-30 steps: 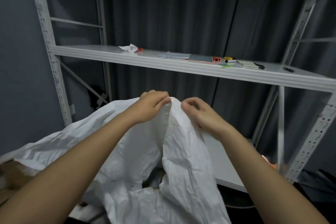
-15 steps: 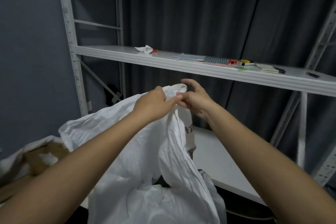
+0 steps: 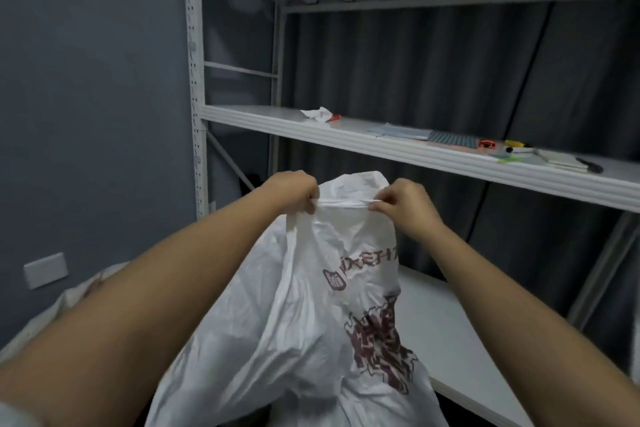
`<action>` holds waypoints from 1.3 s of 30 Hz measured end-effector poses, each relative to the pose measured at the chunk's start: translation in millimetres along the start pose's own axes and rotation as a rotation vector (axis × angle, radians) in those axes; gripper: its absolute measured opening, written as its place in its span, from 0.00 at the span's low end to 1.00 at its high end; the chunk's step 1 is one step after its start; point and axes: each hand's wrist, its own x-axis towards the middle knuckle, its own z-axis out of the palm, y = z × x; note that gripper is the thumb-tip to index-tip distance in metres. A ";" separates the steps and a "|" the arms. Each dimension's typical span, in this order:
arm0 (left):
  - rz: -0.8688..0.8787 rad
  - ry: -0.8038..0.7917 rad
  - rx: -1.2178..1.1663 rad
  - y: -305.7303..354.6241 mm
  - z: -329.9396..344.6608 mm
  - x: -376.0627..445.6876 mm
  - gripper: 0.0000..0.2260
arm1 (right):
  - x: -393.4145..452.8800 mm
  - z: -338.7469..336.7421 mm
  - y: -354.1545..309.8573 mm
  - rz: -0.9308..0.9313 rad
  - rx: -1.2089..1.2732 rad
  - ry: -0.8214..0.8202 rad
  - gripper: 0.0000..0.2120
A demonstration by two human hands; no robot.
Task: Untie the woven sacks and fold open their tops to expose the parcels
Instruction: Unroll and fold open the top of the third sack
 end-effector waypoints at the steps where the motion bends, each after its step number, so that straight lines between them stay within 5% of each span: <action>1: 0.023 0.018 0.009 3.7 -1.8 8.6 0.07 | 1.2 -6.9 5.1 -0.080 -0.142 0.091 0.08; 3: -0.008 0.047 -0.016 13.6 -5.0 22.2 0.11 | 5.4 -23.6 14.5 -0.324 -0.364 0.188 0.08; 7: -0.150 -0.029 -0.068 33.8 -5.2 43.0 0.15 | 8.7 -42.9 25.9 -0.691 -0.585 0.020 0.07; 11: -0.180 -0.005 0.096 45.7 -1.4 62.0 0.14 | 12.9 -44.5 29.3 -0.561 -0.623 0.000 0.08; 15: -0.182 0.086 0.164 61.2 -3.1 83.6 0.13 | 26.9 -49.6 40.6 -0.270 -0.303 0.092 0.07; 20: -0.224 0.139 -0.124 71.0 7.6 102.1 0.09 | 31.7 -44.9 48.3 -0.041 -0.012 0.171 0.08; 26: -0.017 0.497 -0.867 62.3 52.4 92.4 0.06 | 19.1 -51.5 65.8 -0.014 0.171 0.233 0.11; 32: 0.195 0.593 -0.458 59.8 59.2 87.6 0.15 | 3.5 -58.7 78.0 -0.087 0.093 0.217 0.09; 36: 0.267 0.608 -0.312 48.7 51.8 78.6 0.07 | -11.0 -72.1 91.1 -0.251 -0.208 0.090 0.07; 39: 0.332 0.412 -0.362 48.9 41.4 73.1 0.19 | -20.2 -77.2 95.2 -0.345 -0.427 0.100 0.08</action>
